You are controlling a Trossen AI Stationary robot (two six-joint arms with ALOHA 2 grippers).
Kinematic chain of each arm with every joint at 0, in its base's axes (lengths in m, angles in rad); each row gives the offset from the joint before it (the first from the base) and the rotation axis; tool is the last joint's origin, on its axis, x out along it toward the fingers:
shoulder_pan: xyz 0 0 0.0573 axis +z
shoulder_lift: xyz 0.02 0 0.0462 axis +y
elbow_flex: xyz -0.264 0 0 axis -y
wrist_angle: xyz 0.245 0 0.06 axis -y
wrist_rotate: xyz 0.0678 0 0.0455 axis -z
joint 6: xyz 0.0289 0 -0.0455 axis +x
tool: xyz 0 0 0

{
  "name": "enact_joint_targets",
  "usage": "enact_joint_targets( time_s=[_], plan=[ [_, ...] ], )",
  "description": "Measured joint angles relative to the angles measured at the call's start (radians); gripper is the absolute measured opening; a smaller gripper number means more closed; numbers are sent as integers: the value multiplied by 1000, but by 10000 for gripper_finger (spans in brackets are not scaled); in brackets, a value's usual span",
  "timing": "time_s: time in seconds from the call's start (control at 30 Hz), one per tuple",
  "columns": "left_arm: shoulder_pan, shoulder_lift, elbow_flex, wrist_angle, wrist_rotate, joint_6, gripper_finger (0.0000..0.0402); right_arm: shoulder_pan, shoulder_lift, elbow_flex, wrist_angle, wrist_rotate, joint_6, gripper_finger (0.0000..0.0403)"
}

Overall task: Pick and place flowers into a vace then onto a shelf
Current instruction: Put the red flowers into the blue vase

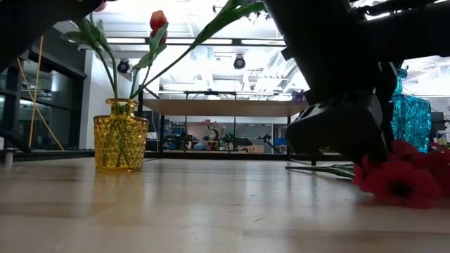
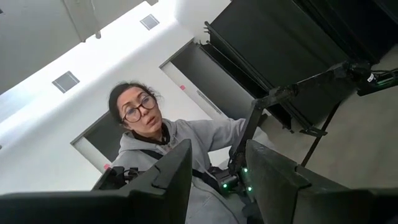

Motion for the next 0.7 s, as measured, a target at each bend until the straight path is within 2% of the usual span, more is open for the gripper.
enact_joint_targets(
  time_s=[0.37,0.7],
  plan=[
    [0,32,3,32,41,74,156,0,0,0,-11,23,-1,142],
    [-8,32,0,32,-20,68,97,0,0,0,-19,29,-1,142]
  ],
)
